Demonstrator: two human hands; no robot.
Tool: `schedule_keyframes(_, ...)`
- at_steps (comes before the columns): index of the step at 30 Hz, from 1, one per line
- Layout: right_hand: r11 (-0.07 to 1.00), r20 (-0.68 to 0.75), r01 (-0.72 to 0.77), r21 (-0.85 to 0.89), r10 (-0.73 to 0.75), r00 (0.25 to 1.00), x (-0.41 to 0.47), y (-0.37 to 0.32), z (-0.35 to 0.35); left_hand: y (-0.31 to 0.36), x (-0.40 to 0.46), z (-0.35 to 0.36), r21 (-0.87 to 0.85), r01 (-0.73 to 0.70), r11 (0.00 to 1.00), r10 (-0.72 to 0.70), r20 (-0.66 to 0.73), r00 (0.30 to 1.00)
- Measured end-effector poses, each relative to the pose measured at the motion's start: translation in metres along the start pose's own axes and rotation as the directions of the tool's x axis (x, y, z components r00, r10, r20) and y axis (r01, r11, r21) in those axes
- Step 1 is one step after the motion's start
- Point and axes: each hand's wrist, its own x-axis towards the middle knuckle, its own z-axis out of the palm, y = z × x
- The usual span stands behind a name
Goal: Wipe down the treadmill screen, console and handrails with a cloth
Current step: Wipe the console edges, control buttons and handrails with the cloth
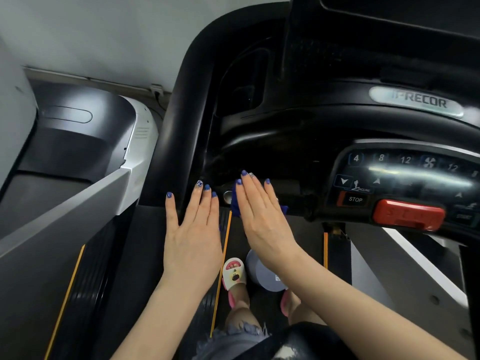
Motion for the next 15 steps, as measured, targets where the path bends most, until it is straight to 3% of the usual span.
schedule_keyframes(15,0.967,0.083,0.254,-0.003,-0.252,0.964,0.010,-0.006,-0.002,-0.027,-0.013,-0.011,-0.057,-0.025,0.998,0.024,-0.011,1.000)
